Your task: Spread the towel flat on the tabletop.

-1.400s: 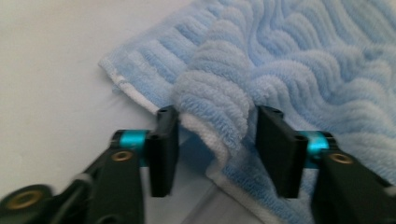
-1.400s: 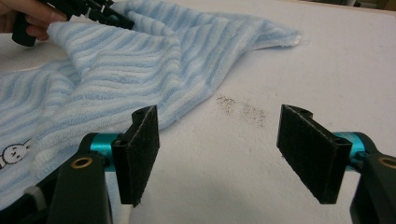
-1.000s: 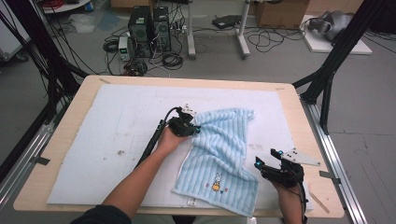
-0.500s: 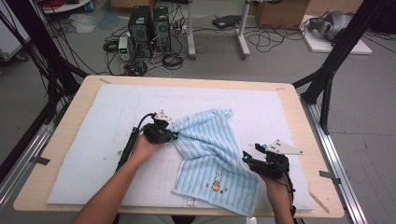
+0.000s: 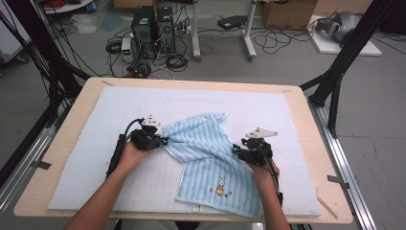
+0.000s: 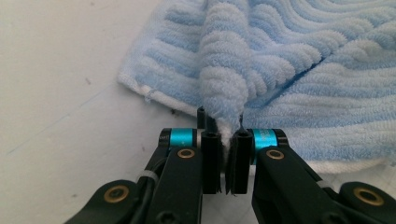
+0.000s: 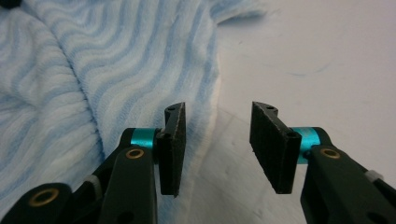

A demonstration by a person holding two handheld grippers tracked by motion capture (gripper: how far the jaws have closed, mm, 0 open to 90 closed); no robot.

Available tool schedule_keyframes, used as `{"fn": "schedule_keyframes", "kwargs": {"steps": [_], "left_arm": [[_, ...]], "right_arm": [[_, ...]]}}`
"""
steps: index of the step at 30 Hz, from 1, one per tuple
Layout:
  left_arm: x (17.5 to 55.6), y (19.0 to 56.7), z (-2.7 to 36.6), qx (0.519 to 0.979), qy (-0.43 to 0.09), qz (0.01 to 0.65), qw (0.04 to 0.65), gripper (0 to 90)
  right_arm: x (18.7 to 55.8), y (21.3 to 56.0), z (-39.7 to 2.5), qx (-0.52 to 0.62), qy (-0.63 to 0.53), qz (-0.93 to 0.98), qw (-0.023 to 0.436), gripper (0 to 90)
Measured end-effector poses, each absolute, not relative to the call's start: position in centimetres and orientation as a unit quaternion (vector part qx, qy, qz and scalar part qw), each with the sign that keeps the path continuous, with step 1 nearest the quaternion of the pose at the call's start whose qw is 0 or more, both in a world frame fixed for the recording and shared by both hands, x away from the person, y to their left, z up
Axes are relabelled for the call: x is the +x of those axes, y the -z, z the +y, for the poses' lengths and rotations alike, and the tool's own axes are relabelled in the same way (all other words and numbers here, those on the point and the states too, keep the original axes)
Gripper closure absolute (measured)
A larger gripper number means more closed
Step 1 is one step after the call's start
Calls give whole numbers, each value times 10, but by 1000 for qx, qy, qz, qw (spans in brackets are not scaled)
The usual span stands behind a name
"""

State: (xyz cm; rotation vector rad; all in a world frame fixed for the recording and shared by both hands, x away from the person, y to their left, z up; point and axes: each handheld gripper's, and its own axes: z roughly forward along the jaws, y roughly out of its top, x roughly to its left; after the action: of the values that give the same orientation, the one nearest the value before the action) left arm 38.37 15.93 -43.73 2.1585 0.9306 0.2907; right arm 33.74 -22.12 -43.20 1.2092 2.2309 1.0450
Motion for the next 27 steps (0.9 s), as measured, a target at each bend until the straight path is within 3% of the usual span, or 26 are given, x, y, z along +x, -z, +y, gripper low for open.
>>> {"fn": "schedule_keyframes", "kwargs": {"steps": [2,4,5,7,23,25,27], "left_arm": [[383,437,161,844,-114,364,377,862],[383,436,162,845,-114,362,376,861],[382,436,162,845,-114,362,376,861],[381,437,162,846,-112,360,376,861],[367,443,157,847,-67,332,410,805],[366,443,157,844,-61,332,417,757],[365,441,157,839,-69,334,423,636]], "right_arm": [[343,436,-211,429,-364,806,183,551],[346,442,-204,417,-344,824,168,665],[344,443,-203,410,-348,826,169,777],[340,442,-200,388,-343,838,171,859],[285,437,-224,362,-311,859,188,870],[277,437,-230,364,-308,858,189,870],[273,436,-235,366,-300,859,192,870]]}}
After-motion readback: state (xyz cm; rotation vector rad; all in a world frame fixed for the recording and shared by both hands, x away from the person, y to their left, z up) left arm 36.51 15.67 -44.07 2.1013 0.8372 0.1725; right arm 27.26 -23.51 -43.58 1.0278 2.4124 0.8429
